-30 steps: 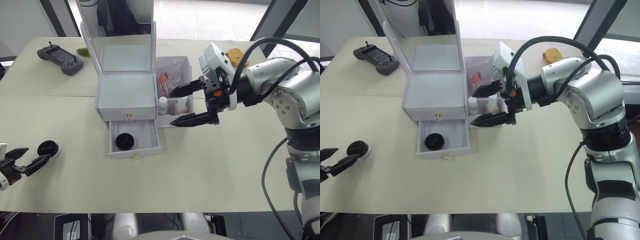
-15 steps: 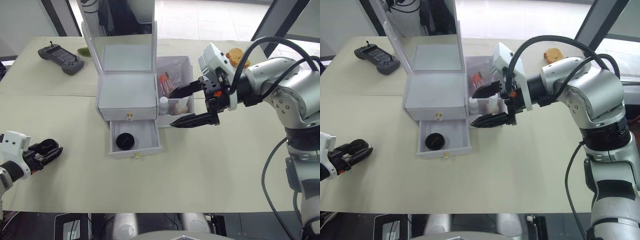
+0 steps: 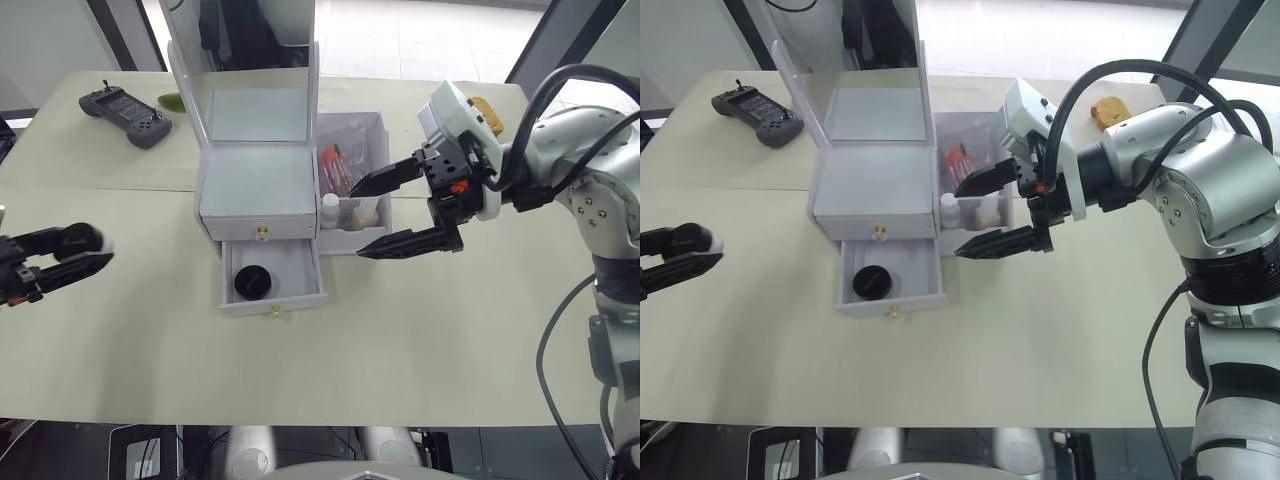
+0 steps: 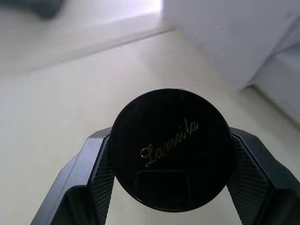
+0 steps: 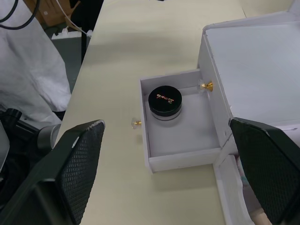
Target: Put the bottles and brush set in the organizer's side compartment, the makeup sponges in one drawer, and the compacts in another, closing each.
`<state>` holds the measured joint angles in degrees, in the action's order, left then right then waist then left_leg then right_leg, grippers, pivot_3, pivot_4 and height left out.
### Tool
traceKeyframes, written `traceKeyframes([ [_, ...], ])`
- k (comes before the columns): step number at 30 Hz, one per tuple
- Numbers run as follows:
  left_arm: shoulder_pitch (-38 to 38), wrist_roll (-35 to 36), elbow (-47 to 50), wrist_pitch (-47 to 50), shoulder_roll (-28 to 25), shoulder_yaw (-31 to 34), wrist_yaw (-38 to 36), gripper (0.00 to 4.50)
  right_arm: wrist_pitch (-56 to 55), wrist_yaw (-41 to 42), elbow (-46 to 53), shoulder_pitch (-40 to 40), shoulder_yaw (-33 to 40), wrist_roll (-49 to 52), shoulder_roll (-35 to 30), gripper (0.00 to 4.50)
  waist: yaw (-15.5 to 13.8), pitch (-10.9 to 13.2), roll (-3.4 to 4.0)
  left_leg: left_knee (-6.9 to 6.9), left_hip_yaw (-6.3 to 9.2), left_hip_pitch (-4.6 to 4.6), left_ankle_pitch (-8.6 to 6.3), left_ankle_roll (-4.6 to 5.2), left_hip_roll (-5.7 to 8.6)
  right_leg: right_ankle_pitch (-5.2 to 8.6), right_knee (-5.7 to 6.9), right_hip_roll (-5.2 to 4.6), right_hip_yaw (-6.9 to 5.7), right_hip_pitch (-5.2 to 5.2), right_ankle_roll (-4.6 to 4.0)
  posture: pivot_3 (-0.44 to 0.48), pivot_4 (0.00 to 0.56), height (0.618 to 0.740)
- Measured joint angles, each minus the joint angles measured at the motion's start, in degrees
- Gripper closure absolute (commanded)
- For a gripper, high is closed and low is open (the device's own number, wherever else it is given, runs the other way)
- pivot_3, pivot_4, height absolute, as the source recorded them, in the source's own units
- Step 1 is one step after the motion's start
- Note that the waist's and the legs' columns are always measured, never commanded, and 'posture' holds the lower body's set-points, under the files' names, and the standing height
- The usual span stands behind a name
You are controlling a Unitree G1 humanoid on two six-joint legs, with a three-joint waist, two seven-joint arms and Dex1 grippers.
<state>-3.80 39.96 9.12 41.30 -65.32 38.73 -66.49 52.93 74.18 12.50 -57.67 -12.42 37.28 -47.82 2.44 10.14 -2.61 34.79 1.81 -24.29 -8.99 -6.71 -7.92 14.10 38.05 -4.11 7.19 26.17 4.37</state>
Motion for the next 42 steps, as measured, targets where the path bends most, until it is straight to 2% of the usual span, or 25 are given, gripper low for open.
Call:
traceKeyframes([
  [4,5.0,6.3,9.4,5.4,-4.0,-8.3,-3.3,1.57,0.0,-0.2,0.8,0.9,0.9,0.0,-0.4,0.00,0.1,0.0,0.00,0.03,0.01,-0.01,0.00,0.00,0.00,-0.01,0.00,0.02,0.02,-0.01,0.03,0.000,0.150,0.705],
  [7,14.6,10.4,15.5,7.6,-4.2,-17.6,-3.4,1.57,0.0,-1.3,2.5,2.8,2.5,0.0,-1.1,0.00,0.0,0.0,0.00,0.05,0.02,-0.04,0.00,0.01,0.00,-0.13,0.00,0.05,0.03,-0.03,0.27,0.000,0.150,0.705],
  [9,20.5,10.3,18.2,7.6,-3.8,-24.6,-3.2,1.57,0.4,-2.3,4.3,3.9,3.4,0.2,-1.4,0.00,0.0,0.0,0.00,0.05,0.02,-0.02,0.01,0.01,0.00,-0.19,0.00,0.08,0.06,-0.05,0.37,0.000,0.150,0.705],
  [13,29.9,2.0,21.3,8.5,-1.2,-41.4,-0.3,1.57,3.2,-5.3,8.1,6.0,6.1,2.4,-2.8,0.00,0.1,0.0,0.02,0.07,0.09,-0.02,0.01,0.03,0.00,-0.21,0.02,0.19,0.13,-0.05,0.38,0.000,0.150,0.705],
  [15,36.8,-0.7,20.7,12.5,4.5,-47.8,4.0,1.57,5.2,-7.3,10.2,7.3,8.1,3.5,-3.6,0.00,-0.4,0.0,0.01,0.19,0.16,-0.06,0.01,0.04,0.00,-0.22,0.01,0.23,0.13,-0.12,0.39,0.000,0.150,0.705],
  [18,42.6,-3.7,19.6,16.0,8.9,-53.3,7.6,1.57,7.5,-9.8,13.7,9.2,10.7,5.9,-4.5,0.00,-0.6,0.0,0.00,0.25,0.20,-0.14,-0.01,0.07,0.00,-0.24,-0.03,0.23,0.14,-0.12,0.40,0.000,0.150,0.705],
  [22,44.5,-10.3,17.9,16.1,10.5,-60.3,9.6,1.57,10.2,-12.8,16.1,12.1,14.2,8.8,-6.5,0.00,-0.1,0.0,0.01,0.20,0.23,-0.05,-0.05,0.17,0.00,-0.39,0.01,0.28,0.15,-0.10,0.17,0.000,0.150,0.705],
  [24,44.4,-12.6,16.7,15.0,10.8,-62.6,9.5,1.57,11.1,-13.9,17.1,12.6,15.5,9.5,-7.0,0.00,0.0,0.0,0.01,0.20,0.30,-0.06,-0.05,0.18,0.00,-0.38,0.02,0.31,0.15,-0.10,0.19,0.000,0.150,0.705],
  [29,46.1,-17.4,12.3,12.4,12.6,-63.2,9.6,1.57,11.5,-16.4,18.6,13.7,16.4,11.5,-7.7,0.00,-0.2,0.0,0.01,0.27,0.32,-0.08,-0.05,0.17,0.00,-0.29,0.00,0.30,0.15,-0.15,0.32,0.000,0.150,0.705],
  [34,46.1,-18.1,11.4,13.2,15.5,-63.3,10.7,1.57,11.5,-18.1,18.7,14.2,16.7,13.0,-8.2,0.00,-0.3,0.0,0.01,0.28,0.33,-0.10,-0.05,0.17,0.00,-0.30,0.00,0.30,0.13,-0.15,0.32,0.000,0.150,0.705],
  [42,45.4,-19.6,11.7,13.9,16.8,-63.3,11.9,1.57,11.2,-19.0,18.7,14.9,17.0,13.6,-8.9,0.00,-0.2,0.0,0.01,0.28,0.35,-0.08,-0.05,0.17,0.00,-0.30,0.01,0.30,0.13,-0.16,0.33,0.000,0.150,0.705],
])
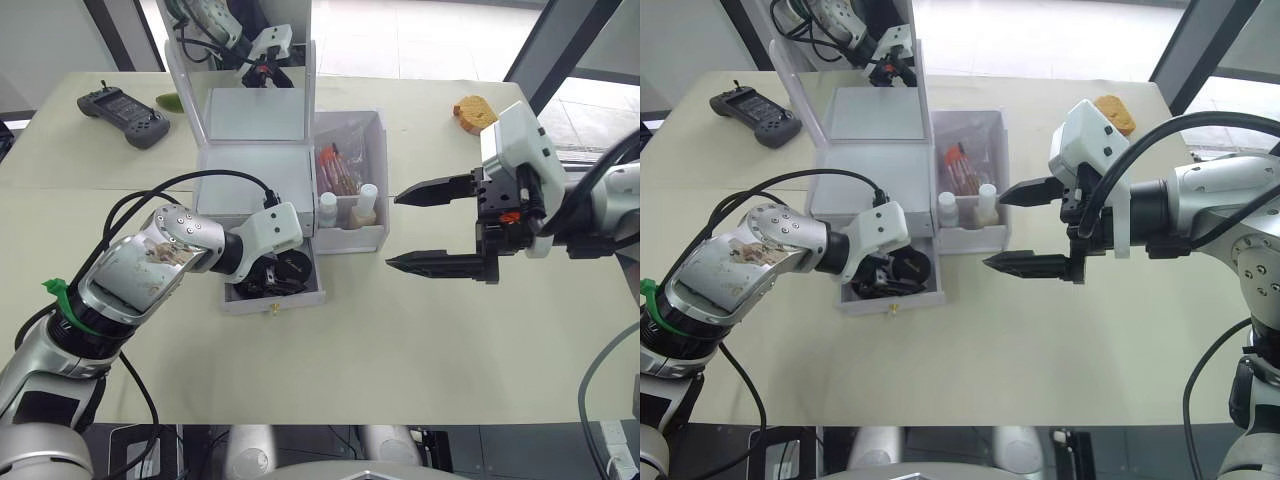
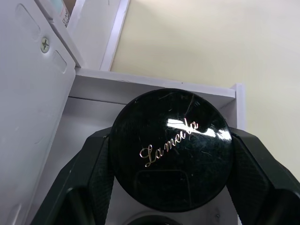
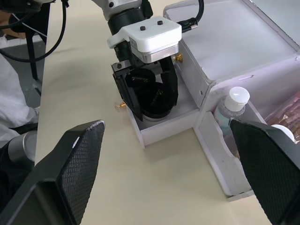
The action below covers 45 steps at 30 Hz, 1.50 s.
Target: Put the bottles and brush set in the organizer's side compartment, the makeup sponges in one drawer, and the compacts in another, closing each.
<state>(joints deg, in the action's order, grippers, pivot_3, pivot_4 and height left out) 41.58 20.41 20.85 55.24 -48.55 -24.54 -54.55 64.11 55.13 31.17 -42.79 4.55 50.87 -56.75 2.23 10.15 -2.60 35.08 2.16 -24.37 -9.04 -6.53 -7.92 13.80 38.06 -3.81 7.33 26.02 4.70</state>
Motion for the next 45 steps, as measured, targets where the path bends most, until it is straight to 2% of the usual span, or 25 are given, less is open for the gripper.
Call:
traceKeyframes([
  [2,0.0,0.0,0.1,0.1,0.0,0.0,0.0,0.85,0.0,0.0,0.0,0.6,0.2,0.0,-0.2,0.00,0.0,0.0,0.00,0.00,0.00,0.00,0.00,0.00,0.00,0.00,0.00,0.00,0.00,0.00,0.00,0.000,0.150,0.705],
  [5,-0.5,1.1,1.2,1.7,0.2,0.9,-0.3,0.03,-0.1,0.2,0.0,0.8,0.4,0.0,-0.6,0.00,0.0,0.0,0.00,0.00,0.01,0.00,0.00,0.00,0.00,0.00,0.01,0.00,0.00,0.00,0.00,0.000,0.150,0.705],
  [11,-0.6,4.6,2.5,6.9,1.6,5.3,0.1,0.01,-1.0,1.3,-0.1,1.1,0.6,0.0,-1.0,0.00,0.0,0.0,0.00,0.02,0.02,0.00,0.00,0.00,0.00,0.01,0.00,0.00,-0.01,-0.02,0.03,0.000,0.150,0.705],
  [15,-1.4,8.1,4.2,9.7,-1.7,9.3,-1.2,0.01,-2.2,2.5,-0.2,1.1,0.6,0.0,-1.7,0.00,0.3,0.0,0.00,-0.01,0.02,0.02,0.00,0.01,0.00,0.03,0.00,0.01,-0.01,-0.01,0.06,0.000,0.150,0.705],
  [18,-3.0,12.6,5.5,11.4,-5.0,14.9,-3.9,0.01,-2.8,3.9,-0.3,1.2,0.6,0.0,-2.6,0.00,0.3,0.0,0.00,-0.01,0.03,0.01,0.00,0.00,0.00,0.05,-0.01,0.00,-0.02,0.00,0.07,0.000,0.150,0.705],
  [20,-7.5,16.1,6.6,8.9,-8.1,21.0,-8.4,0.01,-3.8,5.2,-0.4,2.0,0.8,0.0,-3.6,0.00,0.5,0.0,0.00,-0.08,0.03,0.03,-0.01,0.00,0.00,0.06,-0.02,-0.01,-0.02,0.01,0.07,0.000,0.150,0.705],
  [22,-13.7,17.2,8.7,1.6,-10.4,27.2,-13.4,0.01,-4.9,6.9,-0.7,3.1,1.2,0.0,-4.4,0.00,0.4,0.0,0.01,-0.12,0.02,0.04,0.00,0.00,0.00,0.07,-0.03,-0.02,-0.05,0.01,0.04,0.000,0.150,0.705],
  [26,-25.8,22.8,13.0,-2.8,-10.5,36.7,-18.5,0.01,-7.0,9.9,-1.7,3.7,2.2,0.0,-4.9,0.00,0.2,0.0,0.01,-0.03,0.02,0.03,0.00,0.00,0.00,0.17,-0.03,-0.04,-0.05,-0.01,-0.13,0.000,0.150,0.705],
  [29,-36.4,26.2,15.2,-3.3,-10.1,43.9,-19.5,0.58,-8.8,11.8,-3.2,4.0,2.4,-0.2,-5.4,0.00,0.3,0.0,0.01,-0.02,0.01,0.05,-0.01,0.00,0.00,0.27,-0.03,-0.05,-0.04,-0.01,-0.28,0.000,0.150,0.705],
  [32,-48.8,24.1,17.8,-8.1,-7.6,47.4,-19.9,1.52,-10.4,13.5,-4.7,3.7,1.5,-0.8,-5.4,0.00,0.5,0.0,0.03,-0.05,-0.02,0.09,-0.01,0.00,0.00,0.27,-0.04,-0.05,-0.03,-0.01,-0.30,0.000,0.150,0.705],
  [36,-62.2,16.7,20.9,-18.1,2.6,45.7,-14.0,2.83,-12.6,15.0,-8.3,0.7,-2.4,-3.4,-3.6,0.00,0.5,0.0,0.03,0.01,-0.05,0.10,-0.01,-0.01,0.00,0.24,-0.07,-0.05,-0.01,-0.04,-0.34,0.000,0.150,0.705],
  [41,-66.7,8.5,20.8,-27.9,10.3,43.0,-5.8,4.37,-13.0,15.7,-10.2,-1.9,-5.7,-4.6,-1.7,0.00,-0.1,0.0,0.03,0.10,-0.06,0.08,-0.01,-0.02,0.00,0.23,-0.16,-0.06,0.00,-0.11,-0.35,0.000,0.150,0.705],
  [45,-69.4,1.3,18.6,-35.2,14.7,37.7,-0.3,4.47,-13.0,16.0,-10.3,-1.9,-5.8,-4.6,-1.7,0.00,0.0,0.0,0.03,0.08,-0.06,0.09,-0.02,-0.01,0.00,0.22,-0.20,-0.05,0.00,-0.13,-0.34,0.000,0.150,0.705],
])
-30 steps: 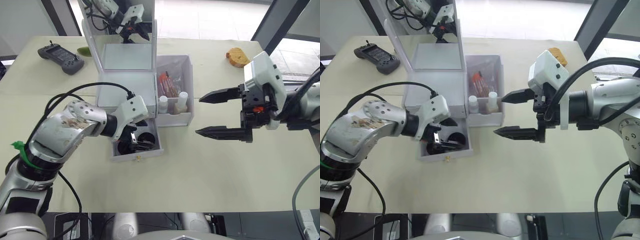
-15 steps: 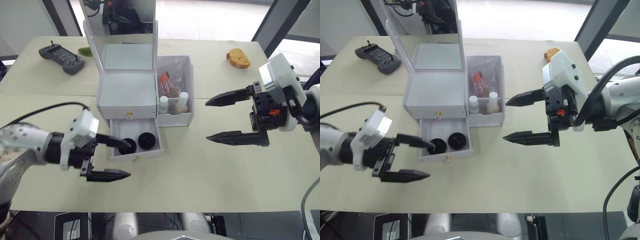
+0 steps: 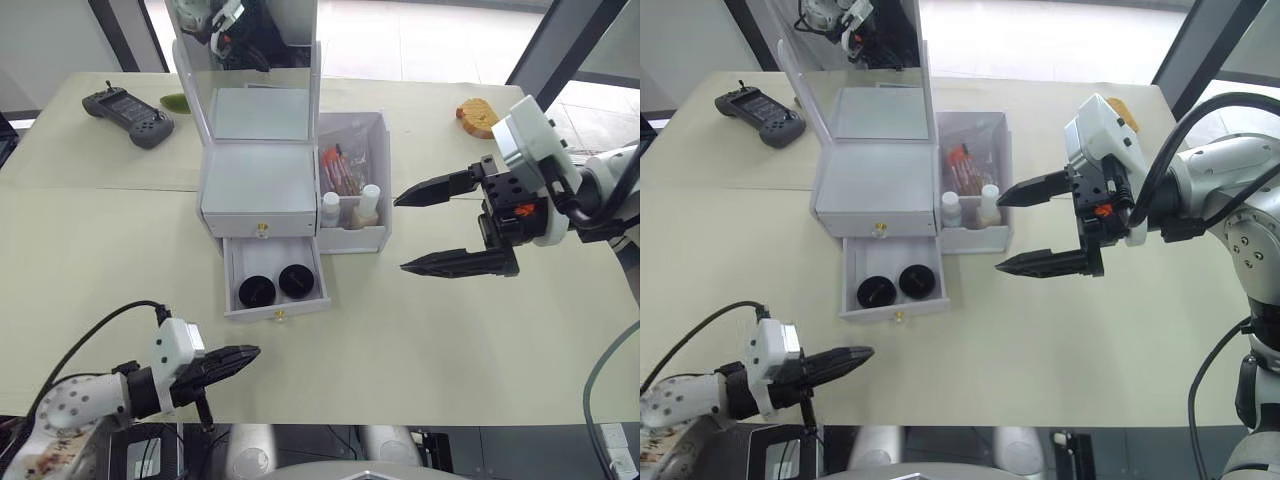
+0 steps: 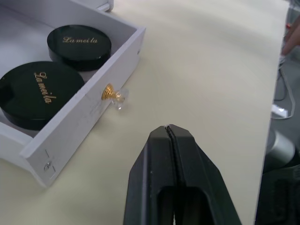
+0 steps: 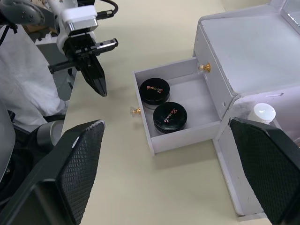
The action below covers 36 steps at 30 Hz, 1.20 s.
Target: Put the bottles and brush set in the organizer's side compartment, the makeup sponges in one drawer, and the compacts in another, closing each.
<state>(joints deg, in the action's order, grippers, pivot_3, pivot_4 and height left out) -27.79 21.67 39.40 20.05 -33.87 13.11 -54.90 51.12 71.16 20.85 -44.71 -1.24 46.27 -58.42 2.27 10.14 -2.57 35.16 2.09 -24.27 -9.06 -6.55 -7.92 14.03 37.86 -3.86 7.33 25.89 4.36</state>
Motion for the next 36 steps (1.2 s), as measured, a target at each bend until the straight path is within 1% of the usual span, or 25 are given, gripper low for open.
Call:
traceKeyframes([
  [2,0.0,-2.3,-0.9,-1.5,1.9,-2.8,2.7,4.47,0.2,0.0,-0.2,-0.4,-0.3,0.0,0.1,0.00,0.1,0.0,0.01,0.00,0.00,0.02,0.00,0.00,0.00,-0.01,0.01,0.00,0.01,0.00,0.00,0.000,0.150,0.705],
  [5,2.7,-4.7,-2.2,-1.4,3.8,-6.8,7.0,4.47,0.7,0.0,-0.7,-2.7,-0.7,0.0,1.3,0.00,0.1,0.0,0.01,0.01,0.00,0.03,0.00,0.00,0.00,-0.02,0.06,0.01,0.02,0.01,0.02,0.000,0.150,0.705],
  [8,6.2,-6.5,-3.4,-1.3,4.4,-8.2,10.7,4.47,0.8,0.1,-1.3,-4.6,-1.6,-0.2,1.8,0.00,0.1,0.0,0.02,0.00,0.01,0.03,0.00,0.00,0.00,-0.03,0.06,0.02,0.02,0.01,0.03,0.000,0.150,0.705],
  [11,9.2,-9.4,-6.1,-3.4,4.3,-8.5,12.9,4.47,0.8,0.1,-1.6,-4.9,-2.3,-0.4,1.8,0.00,0.1,0.0,0.02,0.00,0.01,0.01,0.00,0.00,0.00,-0.04,0.07,0.01,0.02,0.02,0.04,0.000,0.150,0.705],
  [16,12.7,-12.6,-8.7,-6.1,4.0,-11.0,14.2,4.47,1.3,-0.4,-1.7,-6.2,-2.3,-0.4,1.8,0.00,0.1,0.0,0.02,0.00,0.01,0.01,0.00,0.00,0.00,-0.04,0.06,0.01,0.01,0.01,0.05,0.000,0.150,0.705],
  [20,15.3,-13.6,-11.5,-7.6,4.0,-12.3,14.3,4.47,1.9,-1.1,-1.7,-6.2,-2.3,-0.4,1.8,0.00,-0.3,0.0,0.05,0.01,0.01,0.02,0.02,-0.01,0.00,-0.06,0.10,0.01,0.01,0.01,0.06,0.000,0.150,0.705],
  [24,20.2,-13.8,-16.0,-7.9,4.0,-12.4,14.4,4.47,2.2,-1.6,-1.4,-6.2,-2.2,-0.4,1.7,0.00,-0.8,0.0,0.06,0.04,0.01,0.02,0.02,-0.02,0.00,-0.09,0.09,0.01,0.02,0.00,0.08,0.000,0.150,0.705],
  [30,27.9,-14.6,-21.7,-7.8,4.9,-12.0,17.3,4.47,3.7,-3.3,-0.4,-6.2,-1.3,0.0,0.7,0.00,-1.5,0.0,0.06,0.04,0.00,-0.02,0.02,-0.03,0.00,-0.19,0.07,0.02,0.01,0.00,0.25,0.000,0.150,0.705],
  [36,29.5,-14.3,-22.9,-7.6,5.0,-11.8,17.8,4.47,4.3,-4.5,1.0,-5.3,0.5,0.1,-0.4,0.00,-1.5,0.0,0.07,-0.09,0.01,0.01,0.02,-0.03,0.00,-0.29,0.07,0.03,0.01,0.05,0.43,0.000,0.150,0.705],
])
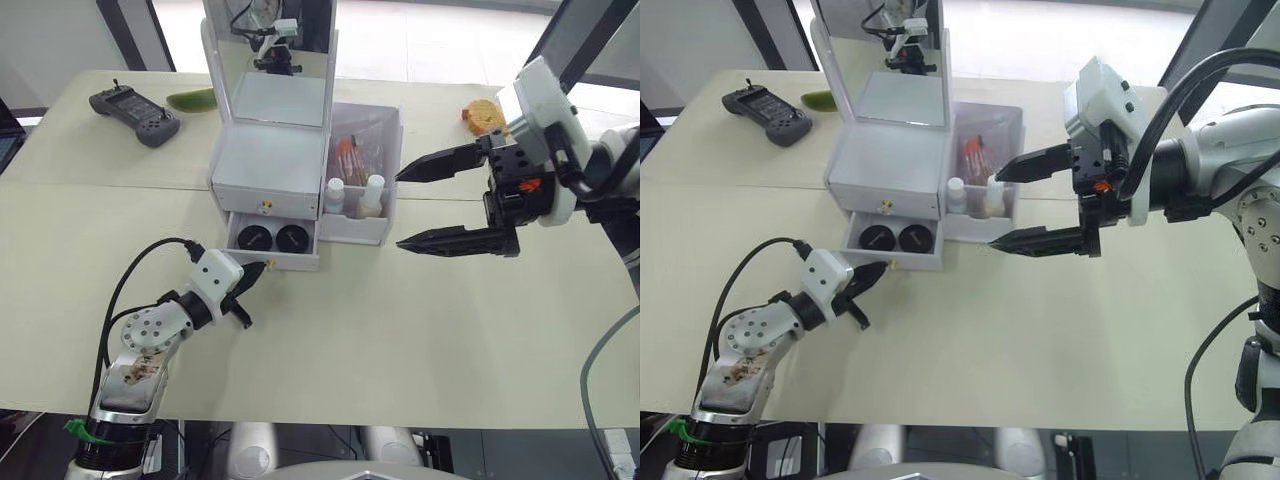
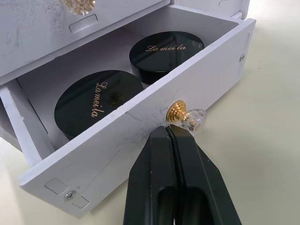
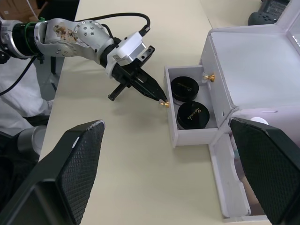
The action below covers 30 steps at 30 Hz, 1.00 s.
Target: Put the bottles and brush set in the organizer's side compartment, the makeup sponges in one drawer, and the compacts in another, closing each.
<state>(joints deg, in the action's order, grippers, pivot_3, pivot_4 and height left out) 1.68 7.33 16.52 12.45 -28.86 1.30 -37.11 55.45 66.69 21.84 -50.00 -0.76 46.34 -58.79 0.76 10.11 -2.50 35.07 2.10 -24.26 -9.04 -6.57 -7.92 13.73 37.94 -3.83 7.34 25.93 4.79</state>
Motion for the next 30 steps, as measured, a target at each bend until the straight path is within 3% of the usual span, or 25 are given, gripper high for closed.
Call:
traceKeyframes([
  [8,6.0,-1.1,-7.0,-1.6,-0.7,-0.4,0.6,4.47,0.0,-1.0,0.4,1.0,0.4,0.0,-0.1,0.00,0.0,0.0,0.00,0.02,0.00,-0.01,0.00,-0.01,0.00,-0.01,0.00,0.00,0.00,0.00,0.01,0.000,0.150,0.705],
  [30,17.9,-2.9,-21.2,-4.7,3.9,-2.8,2.7,4.47,0.5,-3.6,3.7,5.1,4.0,2.3,-2.2,0.00,-0.2,0.0,0.00,0.02,0.01,-0.05,0.03,-0.04,0.00,-0.04,-0.01,0.00,-0.02,-0.02,0.05,0.000,0.150,0.705],
])
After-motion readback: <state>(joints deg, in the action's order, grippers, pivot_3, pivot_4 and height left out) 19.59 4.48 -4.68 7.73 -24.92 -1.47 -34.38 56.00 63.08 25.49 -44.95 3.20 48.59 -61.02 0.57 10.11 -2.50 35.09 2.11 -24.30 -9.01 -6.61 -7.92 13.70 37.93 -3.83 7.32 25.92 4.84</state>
